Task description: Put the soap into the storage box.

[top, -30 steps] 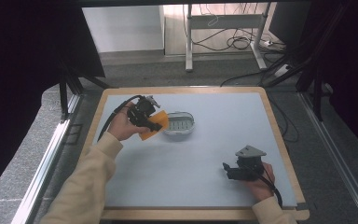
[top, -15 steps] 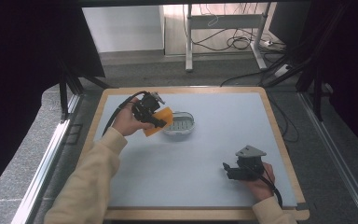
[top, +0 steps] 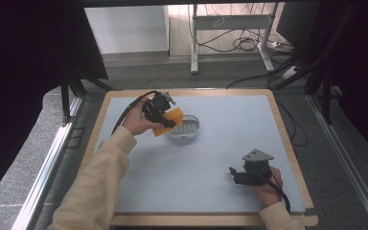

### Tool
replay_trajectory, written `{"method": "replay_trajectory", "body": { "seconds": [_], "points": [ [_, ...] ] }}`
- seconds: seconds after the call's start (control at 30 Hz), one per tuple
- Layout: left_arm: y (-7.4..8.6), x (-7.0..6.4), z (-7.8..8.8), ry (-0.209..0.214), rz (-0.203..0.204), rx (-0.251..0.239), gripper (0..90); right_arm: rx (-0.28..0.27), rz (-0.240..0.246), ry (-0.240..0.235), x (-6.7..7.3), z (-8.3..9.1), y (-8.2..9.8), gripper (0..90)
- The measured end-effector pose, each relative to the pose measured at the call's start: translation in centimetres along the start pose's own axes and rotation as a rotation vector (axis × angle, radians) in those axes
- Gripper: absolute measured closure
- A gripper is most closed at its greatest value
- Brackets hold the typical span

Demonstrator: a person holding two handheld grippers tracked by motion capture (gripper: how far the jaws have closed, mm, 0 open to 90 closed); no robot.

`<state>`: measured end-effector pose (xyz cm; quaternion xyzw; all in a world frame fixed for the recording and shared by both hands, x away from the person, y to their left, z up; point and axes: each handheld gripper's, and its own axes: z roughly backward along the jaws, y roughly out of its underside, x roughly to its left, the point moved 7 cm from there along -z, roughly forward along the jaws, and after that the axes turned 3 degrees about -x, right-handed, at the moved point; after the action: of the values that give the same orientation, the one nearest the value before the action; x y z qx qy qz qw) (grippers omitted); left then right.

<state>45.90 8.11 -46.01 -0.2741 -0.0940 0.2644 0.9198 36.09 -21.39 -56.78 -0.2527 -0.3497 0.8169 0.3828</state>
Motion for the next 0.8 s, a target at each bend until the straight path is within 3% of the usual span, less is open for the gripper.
{"method": "replay_trajectory", "body": {
  "seconds": [0.23,0.53,0.8],
  "points": [
    [-0.9,0.0,-0.5,0.004,-0.026,0.008,61.8,0.001,0.001,-0.001,0.0,0.0,0.0,14.6],
    [-1.7,0.0,-1.3,0.036,-0.03,0.017,61.8,-0.002,0.004,-0.004,0.2,0.0,-0.1,14.5],
    [-2.9,0.3,-3.0,0.058,-0.056,0.021,61.8,-0.002,-0.01,-0.004,0.0,0.1,0.0,14.5]
  ]
}}
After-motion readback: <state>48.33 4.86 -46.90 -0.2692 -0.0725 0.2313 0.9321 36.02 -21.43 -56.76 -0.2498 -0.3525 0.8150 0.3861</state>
